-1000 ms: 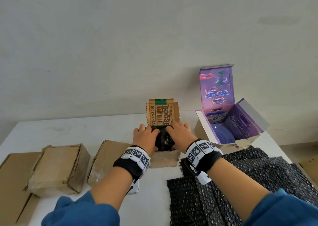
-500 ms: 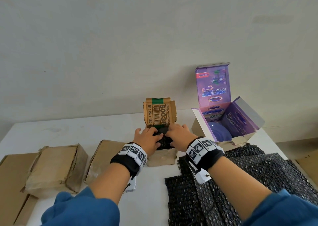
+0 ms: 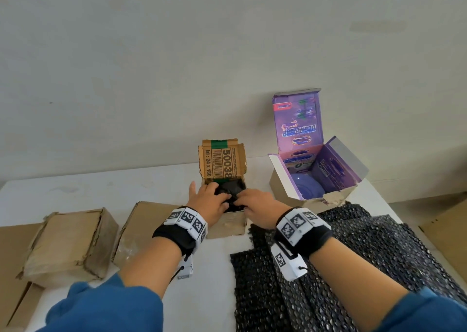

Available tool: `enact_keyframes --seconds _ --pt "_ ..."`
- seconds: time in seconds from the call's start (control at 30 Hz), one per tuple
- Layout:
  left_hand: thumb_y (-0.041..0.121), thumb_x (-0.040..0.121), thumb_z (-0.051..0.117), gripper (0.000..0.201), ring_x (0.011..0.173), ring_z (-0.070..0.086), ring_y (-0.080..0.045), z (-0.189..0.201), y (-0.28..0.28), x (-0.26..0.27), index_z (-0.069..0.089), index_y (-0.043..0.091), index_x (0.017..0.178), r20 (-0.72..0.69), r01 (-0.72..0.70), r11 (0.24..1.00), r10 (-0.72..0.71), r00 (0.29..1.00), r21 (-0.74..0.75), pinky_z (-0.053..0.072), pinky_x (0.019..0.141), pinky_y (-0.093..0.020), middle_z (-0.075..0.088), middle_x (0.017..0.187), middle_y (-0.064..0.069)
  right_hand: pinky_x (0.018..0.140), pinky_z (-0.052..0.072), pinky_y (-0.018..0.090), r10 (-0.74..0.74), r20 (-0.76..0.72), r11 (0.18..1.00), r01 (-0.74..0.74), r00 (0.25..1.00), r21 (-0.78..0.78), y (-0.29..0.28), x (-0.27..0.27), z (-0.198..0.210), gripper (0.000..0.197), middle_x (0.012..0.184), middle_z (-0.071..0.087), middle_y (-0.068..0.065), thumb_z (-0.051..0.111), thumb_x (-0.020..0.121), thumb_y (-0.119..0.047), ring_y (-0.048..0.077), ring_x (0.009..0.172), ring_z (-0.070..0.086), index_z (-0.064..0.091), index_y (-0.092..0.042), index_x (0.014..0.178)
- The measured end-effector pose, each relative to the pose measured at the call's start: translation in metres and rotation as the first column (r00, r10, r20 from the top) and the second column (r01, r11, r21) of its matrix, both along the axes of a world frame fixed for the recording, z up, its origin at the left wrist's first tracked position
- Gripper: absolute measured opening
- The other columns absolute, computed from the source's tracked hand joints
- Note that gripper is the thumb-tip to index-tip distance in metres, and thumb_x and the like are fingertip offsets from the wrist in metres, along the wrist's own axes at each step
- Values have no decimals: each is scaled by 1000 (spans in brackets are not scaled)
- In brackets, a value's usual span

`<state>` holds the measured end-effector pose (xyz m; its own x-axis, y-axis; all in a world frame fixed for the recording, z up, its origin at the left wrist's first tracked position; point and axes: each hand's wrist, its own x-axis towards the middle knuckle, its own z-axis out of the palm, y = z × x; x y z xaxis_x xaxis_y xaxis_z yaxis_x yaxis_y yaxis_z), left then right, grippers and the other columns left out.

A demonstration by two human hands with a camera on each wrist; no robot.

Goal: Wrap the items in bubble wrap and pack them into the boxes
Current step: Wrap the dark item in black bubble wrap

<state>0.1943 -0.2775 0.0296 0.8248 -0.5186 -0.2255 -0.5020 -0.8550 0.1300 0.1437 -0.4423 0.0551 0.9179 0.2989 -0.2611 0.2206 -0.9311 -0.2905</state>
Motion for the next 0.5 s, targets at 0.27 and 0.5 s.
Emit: enact_keyframes --seconds 0.27,0.5 --pt "28 93 51 21 93 56 -14 25 -40 -70 59 25 112 53 52 868 -29 998 -493 46 85 -39 56 103 7 82 41 19 -303 -163 913 335 939 231 -113 -86 12 24 105 62 -1 58 92 -22 14 98 58 61 -15 116" --pt "36 91 55 25 92 60 -16 -21 -110 -145 60 21 109 -332 -9 963 -84 940 -269 50 81 -31 66 99 3 86 43 22 -435 -390 900 384 812 -204 -188 -159 -42 35 117 60 3 67 84 -33 19 111 56 61 -20 115"
